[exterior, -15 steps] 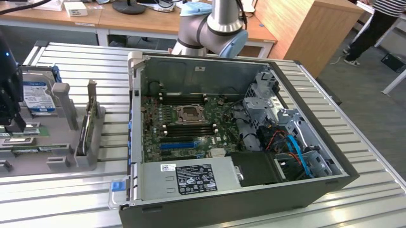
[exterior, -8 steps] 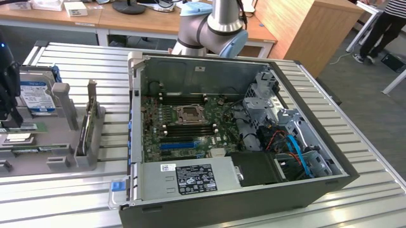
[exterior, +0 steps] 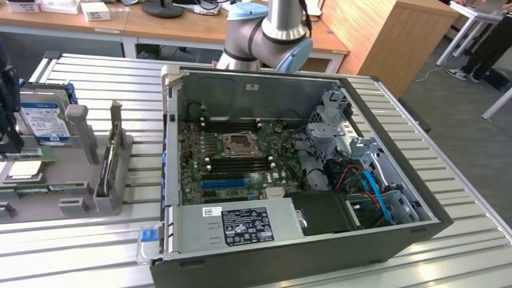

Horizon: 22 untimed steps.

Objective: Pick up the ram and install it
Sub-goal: 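Pick up the ram and move it above insertion slot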

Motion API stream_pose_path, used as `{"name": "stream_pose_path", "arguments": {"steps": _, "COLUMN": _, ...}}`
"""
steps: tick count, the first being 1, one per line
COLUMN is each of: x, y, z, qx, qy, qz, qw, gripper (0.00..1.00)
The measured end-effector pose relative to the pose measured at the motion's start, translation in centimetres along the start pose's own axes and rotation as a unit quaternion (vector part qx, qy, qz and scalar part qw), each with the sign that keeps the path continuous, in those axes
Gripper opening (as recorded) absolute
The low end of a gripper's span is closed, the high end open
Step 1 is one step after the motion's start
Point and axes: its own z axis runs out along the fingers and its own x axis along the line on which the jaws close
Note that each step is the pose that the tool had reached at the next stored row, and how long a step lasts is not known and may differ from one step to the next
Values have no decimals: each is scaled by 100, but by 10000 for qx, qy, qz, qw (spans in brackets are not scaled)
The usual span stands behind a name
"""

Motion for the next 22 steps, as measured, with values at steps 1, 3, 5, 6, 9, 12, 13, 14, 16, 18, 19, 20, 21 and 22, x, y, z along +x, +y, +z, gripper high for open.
{"name": "stream_pose_path", "arguments": {"steps": 1, "x": 0, "y": 1, "z": -20, "qx": 0, "qy": 0, "qz": 0, "qw": 10000, "gripper": 11}}
{"name": "stream_pose_path", "arguments": {"steps": 3, "x": 0, "y": 2, "z": -58, "qx": 0, "qy": 0, "qz": 0, "qw": 10000, "gripper": 11}}
{"name": "stream_pose_path", "arguments": {"steps": 5, "x": 1, "y": 3, "z": -89, "qx": 0, "qy": 0, "qz": 0, "qw": 10000, "gripper": 11}}
{"name": "stream_pose_path", "arguments": {"steps": 6, "x": 1, "y": 4, "z": -105, "qx": 0, "qy": 0, "qz": 0, "qw": 10000, "gripper": 11}}
{"name": "stream_pose_path", "arguments": {"steps": 9, "x": 1, "y": 5, "z": -142, "qx": 0, "qy": 0, "qz": 0, "qw": 10000, "gripper": 11}}
{"name": "stream_pose_path", "arguments": {"steps": 12, "x": 2, "y": 7, "z": -179, "qx": 0, "qy": 0, "qz": 0, "qw": 10000, "gripper": 11}}
{"name": "stream_pose_path", "arguments": {"steps": 13, "x": 2, "y": 7, "z": -194, "qx": 0, "qy": 0, "qz": 0, "qw": 10000, "gripper": 11}}
{"name": "stream_pose_path", "arguments": {"steps": 14, "x": 2, "y": 8, "z": -212, "qx": 0, "qy": 0, "qz": 0, "qw": 10000, "gripper": 11}}
{"name": "stream_pose_path", "arguments": {"steps": 16, "x": 2, "y": 9, "z": -249, "qx": 0, "qy": 0, "qz": 0, "qw": 10000, "gripper": 11}}
{"name": "stream_pose_path", "arguments": {"steps": 18, "x": 3, "y": 10, "z": -283, "qx": 0, "qy": 0, "qz": 0, "qw": 10000, "gripper": 11}}
{"name": "stream_pose_path", "arguments": {"steps": 19, "x": 3, "y": 11, "z": -300, "qx": 0, "qy": 0, "qz": 0, "qw": 10000, "gripper": 11}}
{"name": "stream_pose_path", "arguments": {"steps": 20, "x": 3, "y": 12, "z": -317, "qx": -1, "qy": 0, "qz": 0, "qw": 10000, "gripper": 11}}
{"name": "stream_pose_path", "arguments": {"steps": 21, "x": 3, "y": 12, "z": -333, "qx": 0, "qy": 0, "qz": 0, "qw": 10000, "gripper": 11}}
{"name": "stream_pose_path", "arguments": {"steps": 22, "x": 4, "y": 13, "z": -349, "qx": 0, "qy": 0, "qz": 0, "qw": 10000, "gripper": 11}}
